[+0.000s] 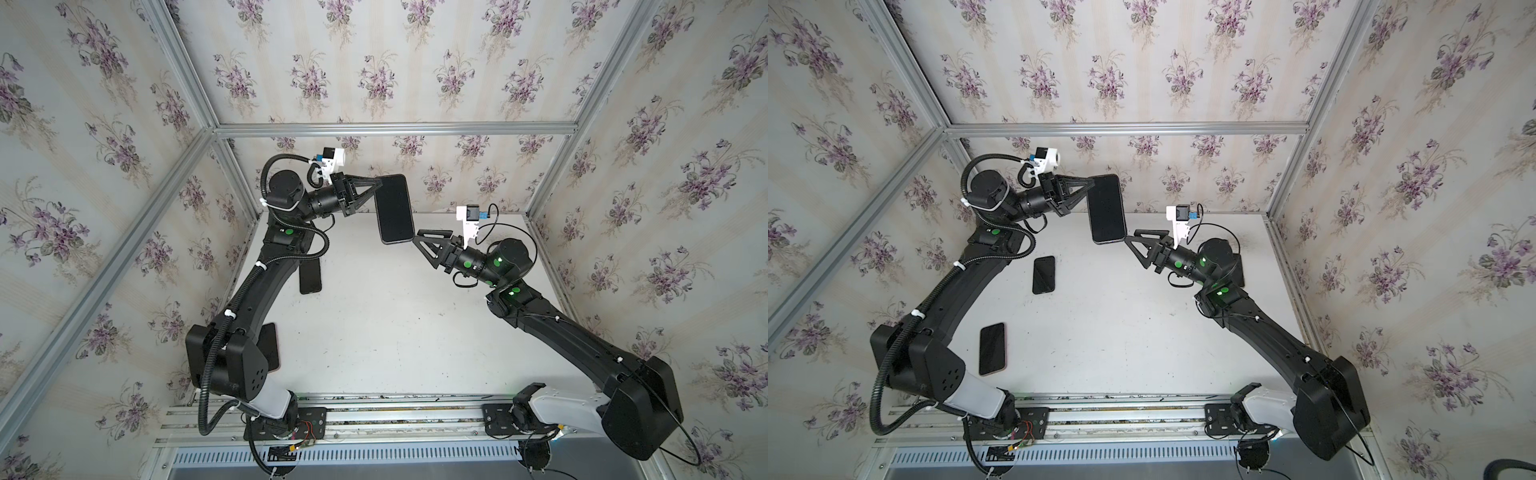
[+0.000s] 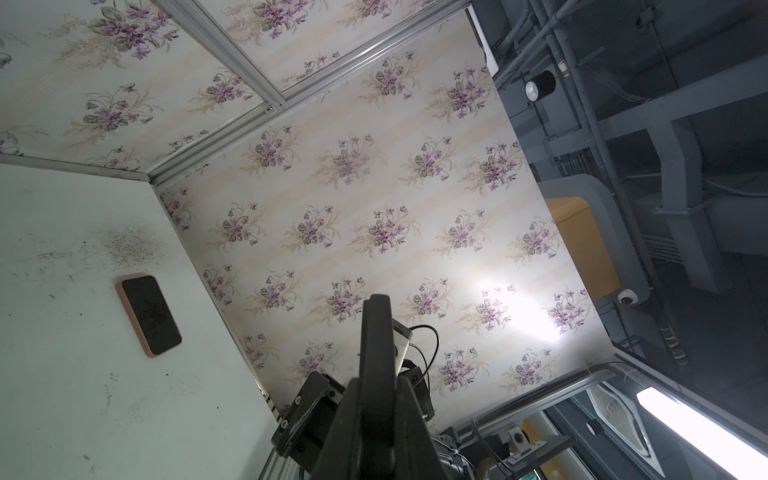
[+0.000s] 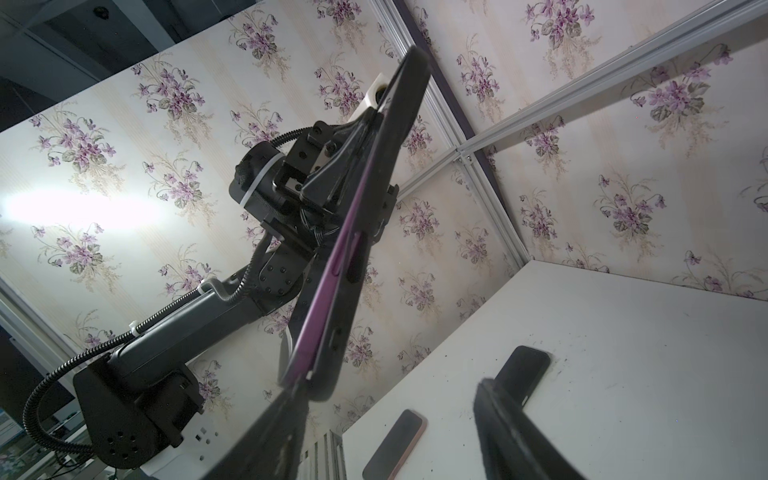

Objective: Take the phone out of the phone case

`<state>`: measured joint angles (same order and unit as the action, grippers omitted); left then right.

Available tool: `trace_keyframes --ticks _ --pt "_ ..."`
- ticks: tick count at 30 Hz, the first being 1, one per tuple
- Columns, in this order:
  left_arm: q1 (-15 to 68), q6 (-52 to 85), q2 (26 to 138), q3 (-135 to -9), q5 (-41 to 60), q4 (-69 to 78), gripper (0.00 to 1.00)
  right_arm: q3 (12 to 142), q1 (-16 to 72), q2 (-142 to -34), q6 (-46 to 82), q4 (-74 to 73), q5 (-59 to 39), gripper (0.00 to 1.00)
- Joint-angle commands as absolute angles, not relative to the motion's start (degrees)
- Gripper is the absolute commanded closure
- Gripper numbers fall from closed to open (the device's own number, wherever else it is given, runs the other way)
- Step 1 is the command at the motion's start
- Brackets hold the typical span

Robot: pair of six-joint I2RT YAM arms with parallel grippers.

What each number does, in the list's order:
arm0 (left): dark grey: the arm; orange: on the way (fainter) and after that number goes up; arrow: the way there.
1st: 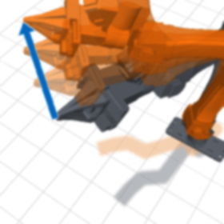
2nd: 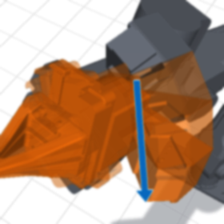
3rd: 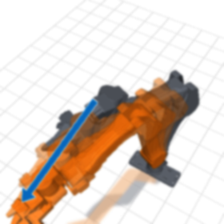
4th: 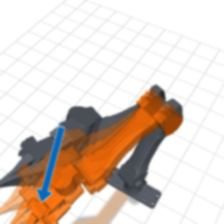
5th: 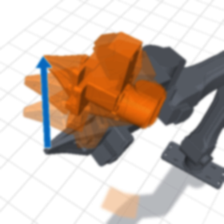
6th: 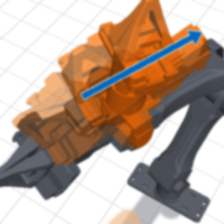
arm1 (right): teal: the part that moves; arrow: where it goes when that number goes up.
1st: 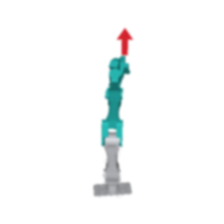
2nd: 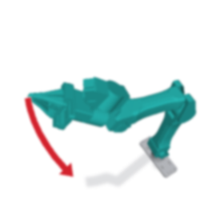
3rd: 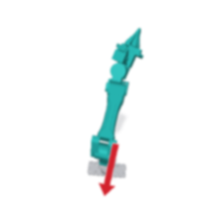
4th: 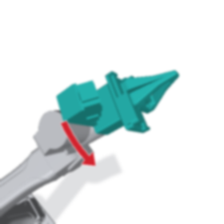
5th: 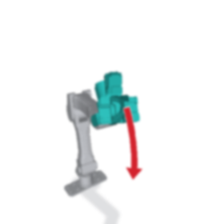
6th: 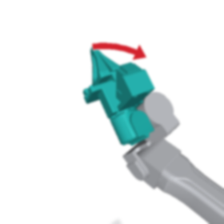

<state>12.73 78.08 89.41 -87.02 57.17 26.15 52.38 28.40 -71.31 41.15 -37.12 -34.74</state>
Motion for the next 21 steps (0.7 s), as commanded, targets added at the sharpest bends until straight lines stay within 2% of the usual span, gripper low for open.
trace_keyframes --ticks 1,14,21 --pt "13.58 80.8 88.84 -87.24 60.69 29.89 1.0 53.61 28.48 -72.22 42.09 -39.28 -33.23 0.33" --pt "13.54 81.24 89.06 -87.22 60.15 31.08 1.0 52.27 28.71 -72.8 44.53 -41.11 -33.7 0.39" --pt "13.42 78.35 89.82 -86.6 59.62 30.37 1.0 50.79 29.51 -71.54 46.74 -40.87 -35.77 0.52"
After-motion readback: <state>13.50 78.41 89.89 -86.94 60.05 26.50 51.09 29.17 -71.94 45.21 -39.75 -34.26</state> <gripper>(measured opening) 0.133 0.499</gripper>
